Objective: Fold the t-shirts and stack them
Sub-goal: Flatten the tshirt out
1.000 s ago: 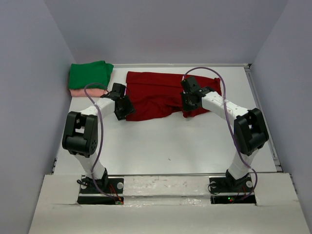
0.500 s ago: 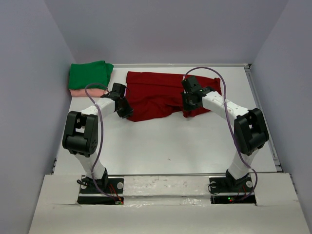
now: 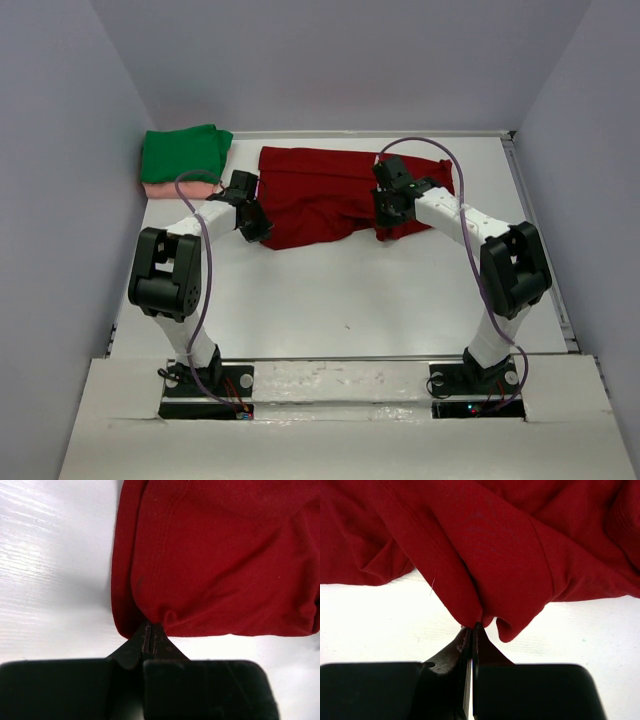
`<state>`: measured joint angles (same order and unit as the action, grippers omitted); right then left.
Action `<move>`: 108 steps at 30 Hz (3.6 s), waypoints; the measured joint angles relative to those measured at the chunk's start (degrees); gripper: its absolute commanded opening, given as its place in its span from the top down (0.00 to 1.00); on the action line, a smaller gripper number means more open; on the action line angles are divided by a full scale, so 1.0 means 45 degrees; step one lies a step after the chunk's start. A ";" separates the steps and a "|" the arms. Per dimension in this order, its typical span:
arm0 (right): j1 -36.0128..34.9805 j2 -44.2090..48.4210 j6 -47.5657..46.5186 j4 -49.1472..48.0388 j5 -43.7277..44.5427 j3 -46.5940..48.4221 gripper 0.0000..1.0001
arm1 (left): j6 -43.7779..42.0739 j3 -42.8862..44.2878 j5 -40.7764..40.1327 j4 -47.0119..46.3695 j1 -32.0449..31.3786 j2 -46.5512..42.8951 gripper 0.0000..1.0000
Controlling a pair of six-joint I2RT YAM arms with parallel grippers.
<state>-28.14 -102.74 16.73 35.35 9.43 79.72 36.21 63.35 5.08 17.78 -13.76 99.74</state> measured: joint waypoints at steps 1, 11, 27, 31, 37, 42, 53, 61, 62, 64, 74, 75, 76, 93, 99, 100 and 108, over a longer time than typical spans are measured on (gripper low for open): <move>0.0000 -0.0005 0.0000 0.0000 0.0005 0.0000 1.00 | -0.0024 0.0000 0.0039 0.0000 0.0000 0.0000 1.00; 0.0097 0.0869 -0.0068 0.0437 0.1360 -0.0010 1.00 | -0.1020 0.0976 -0.0937 0.1690 -0.0641 -0.2438 1.00; 0.3905 0.5289 -0.2089 0.2492 0.6275 0.5595 1.00 | -0.2157 0.6645 -0.2788 0.5027 -0.0753 -0.6649 1.00; 0.4099 0.5333 -0.2866 0.2667 0.6674 0.8252 1.00 | -0.2278 0.7708 -0.3254 0.5634 -0.0753 -0.7091 1.00; 0.4163 0.6071 -0.3449 0.2997 0.6761 1.0511 1.00 | -0.2458 0.9073 -0.3594 0.6173 -0.0753 -0.7956 1.00; 0.4163 0.6513 -0.3983 0.3313 0.6547 1.1540 1.00 | -0.2798 1.0137 -0.3721 0.6465 -0.0753 -0.8286 1.00; 0.4163 0.6781 -0.5085 0.2613 0.4969 1.4372 1.00 | -0.4182 1.3197 -0.3007 0.5731 -0.0753 -0.8014 1.00; 0.4177 0.4240 -0.5824 0.1146 0.4770 1.4134 1.00 | -0.3667 1.5912 -0.1967 0.5435 -0.0447 -0.4041 1.00; 0.4177 0.3847 -0.5877 0.1141 0.4770 1.4134 1.00 | -0.3585 1.5907 -0.1885 0.5493 -0.0379 -0.3677 1.00; 0.4177 0.2667 -0.6037 0.1297 0.4750 1.3867 1.00 | -0.3444 1.5140 -0.1447 0.5260 -0.0238 -0.2759 1.00; 0.4167 0.3604 -0.6445 0.2035 0.4673 1.2701 1.00 | -0.3347 1.3814 -0.0151 0.5824 -0.0165 -0.4172 1.00; 0.4177 0.4245 -0.6450 0.1904 0.4707 1.2560 1.00 | -0.3342 1.3784 -0.0126 0.5736 -0.0165 -0.4609 1.00; 0.4177 0.4653 -0.6450 0.1749 0.4716 1.2449 1.00 | -0.3337 1.3736 -0.0102 0.5581 -0.0165 -0.5241 1.00; 0.4177 0.5464 -0.6450 0.0928 0.4949 1.1642 1.00 | -0.3317 1.2585 0.0083 0.5367 -0.0165 -0.6562 1.00; 0.4177 0.5372 -0.6455 0.1059 0.4959 1.1574 1.00 | -0.3444 1.2517 0.0097 0.5537 -0.0170 -0.6698 1.00; 0.4177 0.5396 -0.6494 0.0957 0.4969 1.1574 1.00 | -0.3536 1.2648 -0.0068 0.5605 -0.0170 -0.6703 1.00; 0.4177 0.4250 -0.6717 0.0860 0.4726 1.3712 1.00 | -0.3988 1.4717 -0.1486 0.5275 -0.0165 -0.5552 1.00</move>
<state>-9.34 -83.61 -13.50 39.22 30.70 141.43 18.26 129.58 -1.61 41.52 -14.50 74.76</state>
